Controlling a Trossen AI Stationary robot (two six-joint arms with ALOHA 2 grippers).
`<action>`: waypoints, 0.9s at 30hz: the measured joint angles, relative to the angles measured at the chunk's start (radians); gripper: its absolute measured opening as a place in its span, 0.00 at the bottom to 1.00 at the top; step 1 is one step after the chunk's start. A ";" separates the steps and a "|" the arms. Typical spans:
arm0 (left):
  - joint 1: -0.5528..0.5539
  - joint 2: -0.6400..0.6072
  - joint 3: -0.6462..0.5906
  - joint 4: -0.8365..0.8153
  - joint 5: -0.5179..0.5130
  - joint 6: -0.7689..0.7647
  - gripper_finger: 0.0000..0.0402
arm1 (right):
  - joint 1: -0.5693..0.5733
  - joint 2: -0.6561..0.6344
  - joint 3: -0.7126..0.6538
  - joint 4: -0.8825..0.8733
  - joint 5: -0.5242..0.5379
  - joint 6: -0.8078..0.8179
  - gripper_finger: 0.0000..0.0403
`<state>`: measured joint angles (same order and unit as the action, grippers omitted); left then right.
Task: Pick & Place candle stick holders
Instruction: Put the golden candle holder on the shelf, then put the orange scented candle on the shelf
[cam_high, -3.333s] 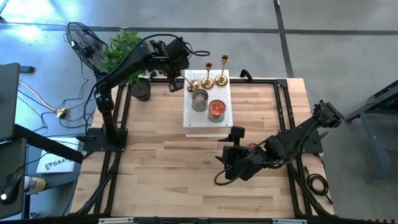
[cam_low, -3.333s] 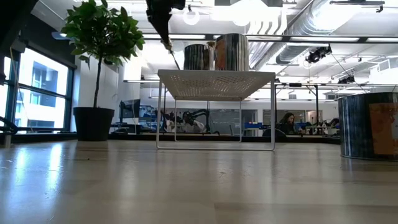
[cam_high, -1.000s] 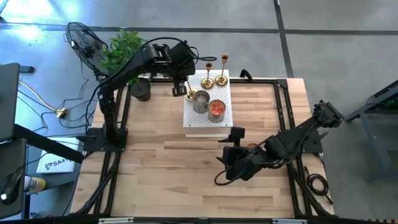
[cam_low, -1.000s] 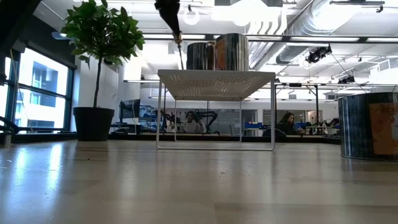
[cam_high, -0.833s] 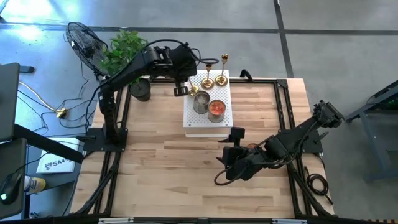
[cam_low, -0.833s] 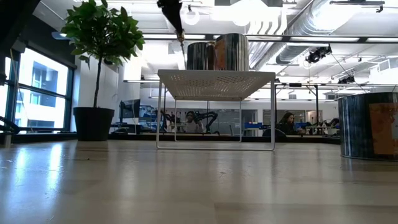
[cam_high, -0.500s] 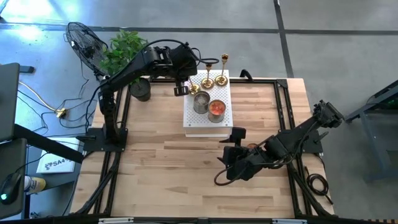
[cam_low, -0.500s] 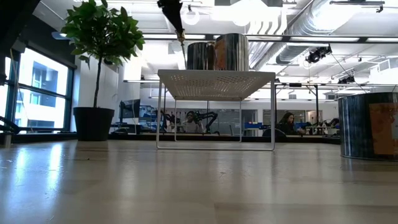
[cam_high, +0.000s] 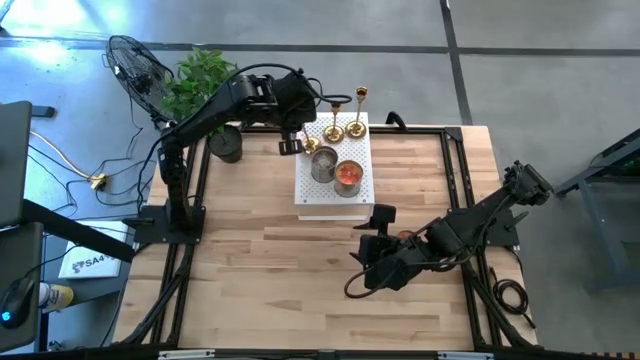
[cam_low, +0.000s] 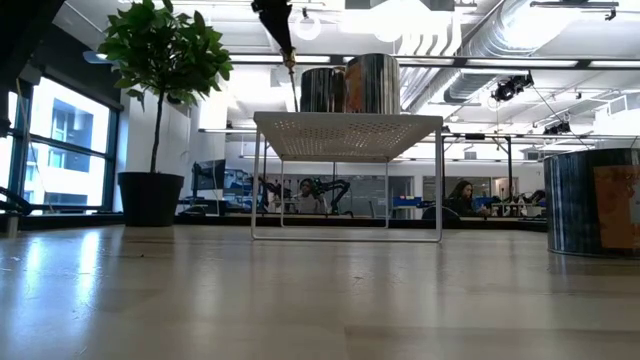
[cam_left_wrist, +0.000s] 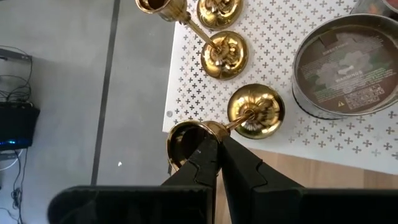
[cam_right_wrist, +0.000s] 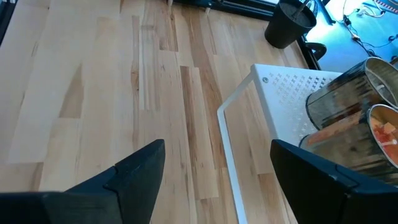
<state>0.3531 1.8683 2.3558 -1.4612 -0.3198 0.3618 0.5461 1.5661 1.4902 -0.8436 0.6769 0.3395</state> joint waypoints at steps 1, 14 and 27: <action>0.000 0.000 0.000 0.000 0.005 0.000 0.02 | 0.000 0.000 0.000 0.000 0.000 0.000 0.71; 0.000 0.000 0.000 0.018 -0.012 -0.004 0.15 | 0.000 0.000 0.000 0.000 0.000 0.000 0.71; 0.000 0.000 0.000 0.001 -0.028 -0.061 0.19 | 0.000 0.000 0.000 0.001 -0.007 0.001 0.71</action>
<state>0.3531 1.8684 2.3558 -1.4604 -0.3474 0.3012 0.5461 1.5661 1.4902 -0.8429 0.6701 0.3401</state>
